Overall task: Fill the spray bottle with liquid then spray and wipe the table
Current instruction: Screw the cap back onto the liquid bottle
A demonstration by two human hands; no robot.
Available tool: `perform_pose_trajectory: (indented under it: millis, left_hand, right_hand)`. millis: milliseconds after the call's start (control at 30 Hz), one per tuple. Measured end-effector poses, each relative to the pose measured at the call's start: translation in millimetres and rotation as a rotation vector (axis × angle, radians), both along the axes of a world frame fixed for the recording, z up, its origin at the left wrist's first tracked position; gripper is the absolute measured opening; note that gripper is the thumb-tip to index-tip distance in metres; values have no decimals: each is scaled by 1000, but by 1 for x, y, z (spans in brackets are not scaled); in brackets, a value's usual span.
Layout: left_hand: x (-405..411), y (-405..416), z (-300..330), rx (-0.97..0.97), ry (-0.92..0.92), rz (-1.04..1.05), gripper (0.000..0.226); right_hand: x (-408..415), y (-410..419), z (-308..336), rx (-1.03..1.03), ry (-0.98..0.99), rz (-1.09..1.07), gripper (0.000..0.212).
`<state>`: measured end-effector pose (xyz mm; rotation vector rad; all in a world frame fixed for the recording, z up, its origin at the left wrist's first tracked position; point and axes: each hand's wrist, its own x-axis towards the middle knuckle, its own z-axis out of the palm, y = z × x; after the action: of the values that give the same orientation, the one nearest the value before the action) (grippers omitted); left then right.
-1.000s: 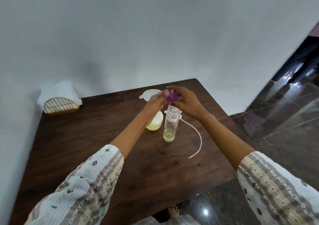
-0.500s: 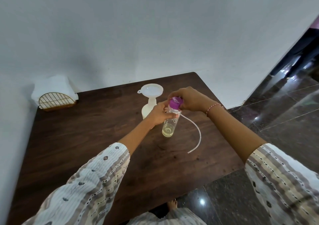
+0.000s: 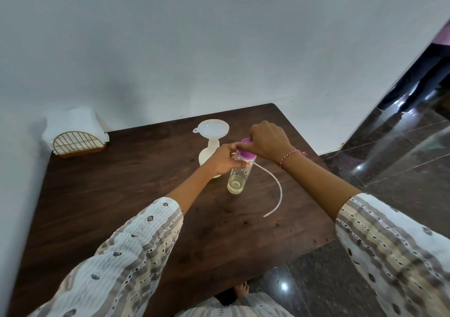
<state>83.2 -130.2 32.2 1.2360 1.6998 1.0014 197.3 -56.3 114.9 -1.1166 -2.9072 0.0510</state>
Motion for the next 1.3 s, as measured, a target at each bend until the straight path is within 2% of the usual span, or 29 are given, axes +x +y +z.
perform_pose_trajectory:
  millis: [100, 133, 200, 267, 333, 433, 533, 633, 700, 733, 800, 867, 900, 1000, 1100, 1200, 1233, 1300]
  left_hand:
    - [-2, -1, -1, 1, 10, 25, 60]
    - [-3, -1, -2, 2, 11, 31, 59]
    - [-5, -1, -2, 3, 10, 24, 56]
    - [-5, 1, -3, -8, 14, 23, 55]
    - [-4, 2, -4, -11, 10, 16, 56]
    - [-6, 1, -4, 12, -8, -5, 56]
    - [-10, -1, -1, 20, -34, -28, 53]
    - [-7, 0, -1, 16, -38, -43, 57]
    - [-7, 1, -2, 9, -38, -39, 60]
    - [-7, 1, -3, 6, -42, -41, 60]
    - [-9, 2, -3, 3, -46, -46, 60]
    - [-10, 4, -4, -3, -26, -49, 59]
    - [-9, 5, -4, -1, -17, -55, 58]
    - [-8, 6, -3, 6, 4, -69, 56]
    - [-5, 6, -2, -4, 2, -81, 60]
    - [-5, 7, -3, 3, -2, -67, 58]
    - [-6, 7, -2, 9, -2, -63, 58]
    - [-7, 8, -2, 7, -1, -66, 56]
  right_hand:
    - [6, 5, 5, 48, 2, -79, 62]
    - [7, 9, 8, -20, 15, -39, 55]
    - [9, 16, 13, -315, 30, 100, 29]
    - [8, 16, 14, -480, -36, 218, 49]
    - [5, 14, 8, -395, -55, 230, 52]
    - [1, 11, 7, -220, -43, 184, 48]
    - [-2, 2, 6, -137, -16, 94, 41]
    - [-4, -7, 5, 62, -49, -50, 65]
    - [-3, -5, 12, 124, 7, -92, 69]
    - [-2, -2, 17, 89, 22, -57, 64]
    - [-2, 7, 24, -142, -17, 102, 39]
    - [-2, 7, 26, -321, -138, 239, 43]
    - [-2, 7, 23, -315, -166, 245, 44]
    - [-3, 11, 11, -167, -103, 148, 31]
    - [-1, 6, 4, -67, -53, -57, 50]
    - [6, 1, 7, 64, 12, -131, 55]
    - [7, 3, 9, 43, 54, -112, 52]
    - [8, 10, 14, -150, 100, 9, 36]
